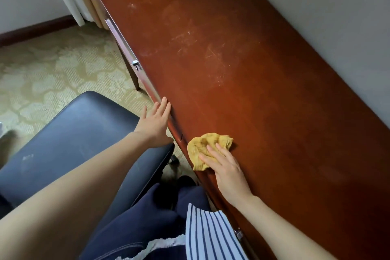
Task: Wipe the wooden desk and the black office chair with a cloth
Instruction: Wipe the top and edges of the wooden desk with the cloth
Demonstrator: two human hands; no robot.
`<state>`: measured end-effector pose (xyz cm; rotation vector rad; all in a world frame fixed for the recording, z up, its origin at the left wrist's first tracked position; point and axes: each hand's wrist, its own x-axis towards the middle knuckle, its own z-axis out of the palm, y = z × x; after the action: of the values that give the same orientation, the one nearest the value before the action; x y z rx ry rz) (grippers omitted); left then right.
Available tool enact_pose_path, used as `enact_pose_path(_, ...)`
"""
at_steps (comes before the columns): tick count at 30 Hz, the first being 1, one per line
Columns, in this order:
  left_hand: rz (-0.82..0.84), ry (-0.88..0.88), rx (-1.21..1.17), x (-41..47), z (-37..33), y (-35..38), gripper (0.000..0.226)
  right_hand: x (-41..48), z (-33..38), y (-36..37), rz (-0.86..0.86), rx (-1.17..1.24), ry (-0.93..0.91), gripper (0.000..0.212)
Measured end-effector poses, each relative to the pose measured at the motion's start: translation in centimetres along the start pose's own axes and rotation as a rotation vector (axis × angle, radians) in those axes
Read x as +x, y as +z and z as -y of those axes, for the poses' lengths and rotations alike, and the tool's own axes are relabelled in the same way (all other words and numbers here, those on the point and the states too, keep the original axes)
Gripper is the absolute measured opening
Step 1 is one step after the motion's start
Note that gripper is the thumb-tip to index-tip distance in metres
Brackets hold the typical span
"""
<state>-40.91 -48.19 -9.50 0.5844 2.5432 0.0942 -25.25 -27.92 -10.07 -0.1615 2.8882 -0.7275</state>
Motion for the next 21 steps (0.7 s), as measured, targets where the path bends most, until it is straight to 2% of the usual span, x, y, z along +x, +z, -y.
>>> enact_pose_path(5, -0.088, 0.012, -0.117, -1.1, 0.0, 0.5, 0.087, 1.6, -0.7, -1.0, 0.115, -0.061, -0.042, 0.06)
enact_pose_path(16, -0.069, -0.124, -0.288, -4.2, 2.1, 0.9, 0.08, 14.9, 1.3, -1.4, 0.168, -0.111, -0.045, 0.053)
enact_pose_path(21, -0.034, -0.13, -0.324, -5.1, 2.6, 0.7, 0.076, 19.8, 3.3, -1.5, 0.171, -0.145, 0.028, 0.052)
